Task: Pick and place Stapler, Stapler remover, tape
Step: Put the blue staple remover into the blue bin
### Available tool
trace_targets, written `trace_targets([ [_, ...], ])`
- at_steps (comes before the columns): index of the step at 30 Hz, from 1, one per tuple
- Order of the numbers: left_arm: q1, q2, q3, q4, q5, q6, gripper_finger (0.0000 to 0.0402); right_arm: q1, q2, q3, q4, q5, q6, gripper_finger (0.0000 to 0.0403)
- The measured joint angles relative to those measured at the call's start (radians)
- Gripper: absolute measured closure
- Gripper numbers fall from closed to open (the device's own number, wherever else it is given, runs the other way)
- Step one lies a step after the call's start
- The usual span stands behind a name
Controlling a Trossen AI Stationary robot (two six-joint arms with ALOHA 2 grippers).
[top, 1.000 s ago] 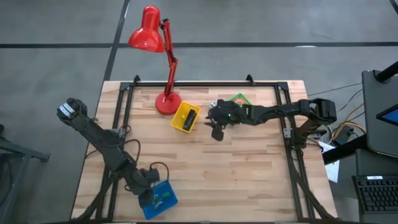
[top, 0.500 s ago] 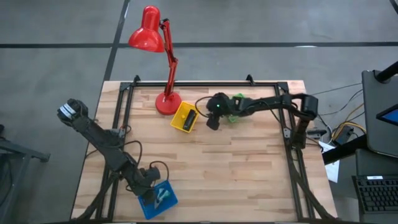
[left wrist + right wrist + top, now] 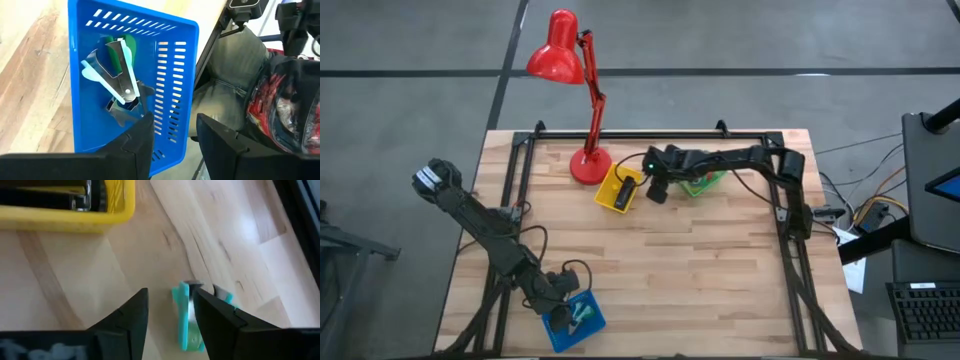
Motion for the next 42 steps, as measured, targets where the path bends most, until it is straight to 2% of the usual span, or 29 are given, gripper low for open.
trace_targets([
  [8, -0.001, -0.001, 0.0, 0.002, -0.003, 0.011, 0.0252, -0.005, 0.04, 0.019, -0.025, 0.04, -0.014, 0.0285],
  [15, -0.001, -0.001, 0.0, 0.003, -0.003, 0.023, 0.0252, -0.004, 0.034, 0.015, -0.038, 0.041, -0.036, 0.0379],
  [25, -0.001, -0.002, 0.0, 0.009, -0.022, 0.036, 0.0252, 0.05, -0.072, 0.01, -0.094, 0.022, -0.043, 0.039],
  [31, 0.0, -0.002, 0.0, 0.016, -0.067, 0.084, 0.0252, 0.174, -0.217, -0.012, -0.086, -0.156, -0.025, 0.0393],
  [35, -0.001, -0.005, 0.0, 0.057, -0.107, 0.165, 0.0252, 0.308, -0.302, -0.041, -0.02, -0.363, -0.048, 0.0393],
  [39, -0.007, -0.005, 0.0, 0.123, -0.222, 0.281, 0.0252, 0.437, -0.357, -0.064, 0.079, -0.561, -0.029, 0.0392],
  [42, -0.005, -0.005, 0.0, 0.135, -0.253, 0.313, 0.0252, 0.537, -0.371, -0.083, 0.204, -0.589, 0.003, 0.0392],
])
